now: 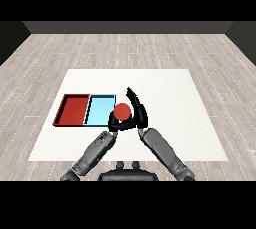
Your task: Pick the red can and put it in the red box
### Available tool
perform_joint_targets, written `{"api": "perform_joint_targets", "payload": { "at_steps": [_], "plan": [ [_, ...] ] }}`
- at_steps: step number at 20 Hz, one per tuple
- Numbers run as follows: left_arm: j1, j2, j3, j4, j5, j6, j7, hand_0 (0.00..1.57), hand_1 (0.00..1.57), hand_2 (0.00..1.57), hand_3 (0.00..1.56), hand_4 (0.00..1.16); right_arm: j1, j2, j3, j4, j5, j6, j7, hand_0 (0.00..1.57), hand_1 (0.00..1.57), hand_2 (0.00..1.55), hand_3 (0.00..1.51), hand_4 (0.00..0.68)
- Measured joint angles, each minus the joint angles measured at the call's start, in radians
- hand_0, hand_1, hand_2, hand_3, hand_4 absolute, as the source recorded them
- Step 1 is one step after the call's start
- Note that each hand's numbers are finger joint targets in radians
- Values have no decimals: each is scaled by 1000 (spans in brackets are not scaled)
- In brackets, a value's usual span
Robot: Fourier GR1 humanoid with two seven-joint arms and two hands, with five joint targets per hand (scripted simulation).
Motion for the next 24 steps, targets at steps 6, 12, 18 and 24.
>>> {"api": "perform_joint_targets", "payload": {
  "at_steps": [6,12,18,24],
  "plan": [
    [-5,2,42,-16,-32,-11,29,1571,1571,1568,1453,1132,60,-10,-32,-21,-31,49,-39,0,0,0,0,0],
    [15,26,82,-49,-55,-33,37,1571,1571,1568,1472,1126,164,-74,-111,-152,-58,136,-39,0,0,0,0,0],
    [14,84,166,-94,-77,-54,89,1571,1571,1571,1479,1126,264,-138,-193,-297,-104,198,-12,0,0,0,0,0],
    [-9,213,279,-112,-82,-80,160,1571,1571,1571,1495,1117,405,-204,-275,-362,-148,256,-41,0,0,0,0,0]
  ]
}}
